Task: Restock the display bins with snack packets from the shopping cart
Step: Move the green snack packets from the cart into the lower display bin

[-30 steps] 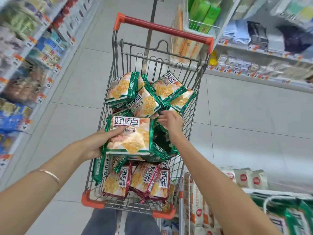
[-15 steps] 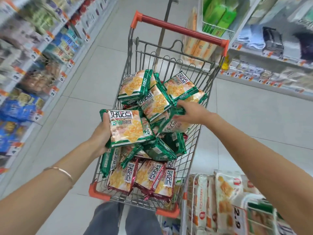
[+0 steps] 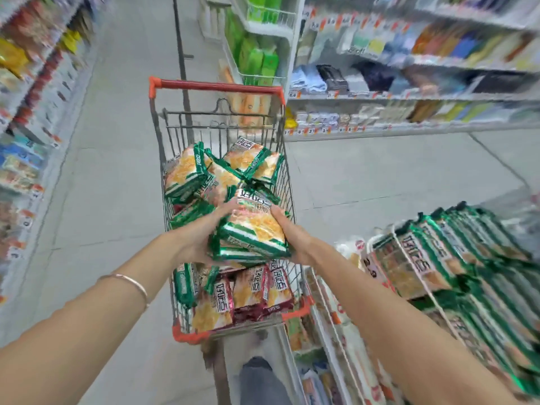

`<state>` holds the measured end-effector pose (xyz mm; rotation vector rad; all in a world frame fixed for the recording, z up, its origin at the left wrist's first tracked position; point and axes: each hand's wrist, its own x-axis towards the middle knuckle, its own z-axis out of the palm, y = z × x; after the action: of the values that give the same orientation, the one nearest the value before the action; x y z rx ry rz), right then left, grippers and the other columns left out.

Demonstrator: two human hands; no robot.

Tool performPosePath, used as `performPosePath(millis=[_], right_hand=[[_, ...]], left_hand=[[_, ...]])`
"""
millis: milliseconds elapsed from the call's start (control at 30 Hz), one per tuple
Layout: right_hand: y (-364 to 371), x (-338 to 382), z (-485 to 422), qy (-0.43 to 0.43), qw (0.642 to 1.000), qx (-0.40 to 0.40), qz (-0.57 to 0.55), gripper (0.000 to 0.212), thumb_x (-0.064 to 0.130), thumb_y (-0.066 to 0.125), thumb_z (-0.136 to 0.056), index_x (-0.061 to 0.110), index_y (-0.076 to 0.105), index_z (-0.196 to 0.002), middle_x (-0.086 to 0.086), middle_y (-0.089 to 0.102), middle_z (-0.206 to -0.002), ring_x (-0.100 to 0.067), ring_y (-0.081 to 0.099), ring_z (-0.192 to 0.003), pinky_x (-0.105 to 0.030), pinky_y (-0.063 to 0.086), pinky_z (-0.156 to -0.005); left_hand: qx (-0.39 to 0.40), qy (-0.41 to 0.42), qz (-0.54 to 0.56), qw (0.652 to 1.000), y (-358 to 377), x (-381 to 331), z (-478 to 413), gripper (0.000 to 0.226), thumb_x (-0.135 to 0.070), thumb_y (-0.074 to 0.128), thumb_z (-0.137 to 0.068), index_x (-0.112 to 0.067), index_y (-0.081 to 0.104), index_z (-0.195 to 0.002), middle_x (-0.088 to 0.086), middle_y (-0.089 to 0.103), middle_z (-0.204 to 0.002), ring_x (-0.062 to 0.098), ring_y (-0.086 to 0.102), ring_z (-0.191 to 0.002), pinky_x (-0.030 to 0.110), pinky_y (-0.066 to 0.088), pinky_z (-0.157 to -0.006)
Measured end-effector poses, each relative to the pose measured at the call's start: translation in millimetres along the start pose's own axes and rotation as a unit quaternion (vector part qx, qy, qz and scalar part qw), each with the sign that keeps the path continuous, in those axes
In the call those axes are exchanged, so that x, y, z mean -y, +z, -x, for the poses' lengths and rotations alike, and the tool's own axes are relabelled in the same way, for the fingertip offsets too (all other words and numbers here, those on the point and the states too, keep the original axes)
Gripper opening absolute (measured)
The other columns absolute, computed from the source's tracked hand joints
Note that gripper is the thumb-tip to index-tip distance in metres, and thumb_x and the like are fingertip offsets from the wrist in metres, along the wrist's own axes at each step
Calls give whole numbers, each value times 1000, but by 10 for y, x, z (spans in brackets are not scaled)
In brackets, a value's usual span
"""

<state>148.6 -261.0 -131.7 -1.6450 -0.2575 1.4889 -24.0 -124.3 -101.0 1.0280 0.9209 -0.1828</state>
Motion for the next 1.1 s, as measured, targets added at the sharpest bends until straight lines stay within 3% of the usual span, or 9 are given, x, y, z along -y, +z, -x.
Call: performPosePath(millis=[100,200,300,400,567,767,900,1033,1100], right_hand=[[2,-255,539,-17,996,-85,-6,71,76,33,-91,13,64,-98,-4,75,-88,-19,72,-84,-31,56,-78],[-140,-510,1127,-35,983,-179,-18,88,89,34,-79,18,63,-123,-5,67,-127,-23,57,-125,-45,37,-113],[-365,-762,1858,-73,964,-252,-50,92,93,35,-74,24,59,-130,2,59,-136,-19,53,-127,-40,30,-114],[-656,-1078,2536,-105,931,-338,-89,128,102,36,-51,30,30,-156,3,29,-162,-24,25,-150,-56,14,-122],[-1181,-1749,3511,-115,846,-496,-157,103,103,45,-51,27,71,-116,-3,69,-126,-27,63,-118,-49,43,-109],[-1452,-2714,4564,-146,785,-558,-227,111,98,56,-44,17,67,-119,-6,75,-112,-27,69,-109,-47,45,-107],[-1715,-3330,4985,-137,744,-607,-245,133,101,55,-37,14,54,-138,-4,69,-126,-24,66,-114,-46,44,-110],[-2178,-3819,5051,-89,711,-664,-213,117,99,40,-63,16,44,-145,3,51,-141,-23,50,-129,-45,36,-114],[-2527,-4107,4977,-87,710,-673,-190,131,106,45,-44,12,54,-135,-7,65,-128,-28,63,-116,-47,47,-107]], left_hand=[[12,8,-85,996,329,85,140,89,-67,82,-62,-14,58,-130,16,73,-114,33,69,-106,50,49,-100],[44,40,-126,990,860,134,375,48,-47,65,-90,-7,63,-116,17,76,-98,29,73,-89,39,57,-82],[89,72,-178,977,1514,181,558,39,-44,59,-95,-9,63,-112,14,75,-93,28,70,-86,37,57,-79],[156,106,-236,953,2219,255,680,53,-54,66,-87,-10,65,-117,14,76,-99,32,71,-95,50,53,-98],[267,101,-338,897,3442,547,333,116,-94,70,-41,-33,54,-138,1,54,-146,31,52,-132,61,36,-110],[358,154,-404,828,4655,1221,1335,86,-83,64,-69,-27,57,-134,2,31,-159,30,34,-143,57,28,-116],[357,227,-480,769,5254,1697,1463,109,-70,66,-78,-7,21,-155,12,27,-161,32,35,-142,42,34,-111],[352,301,-565,682,5811,1944,1253,121,-75,77,-61,-17,26,-155,5,36,-157,27,41,-138,36,36,-113],[365,343,-606,618,6051,2019,1084,122,-80,81,-46,-30,40,-149,-2,46,-152,21,46,-135,38,34,-117]])
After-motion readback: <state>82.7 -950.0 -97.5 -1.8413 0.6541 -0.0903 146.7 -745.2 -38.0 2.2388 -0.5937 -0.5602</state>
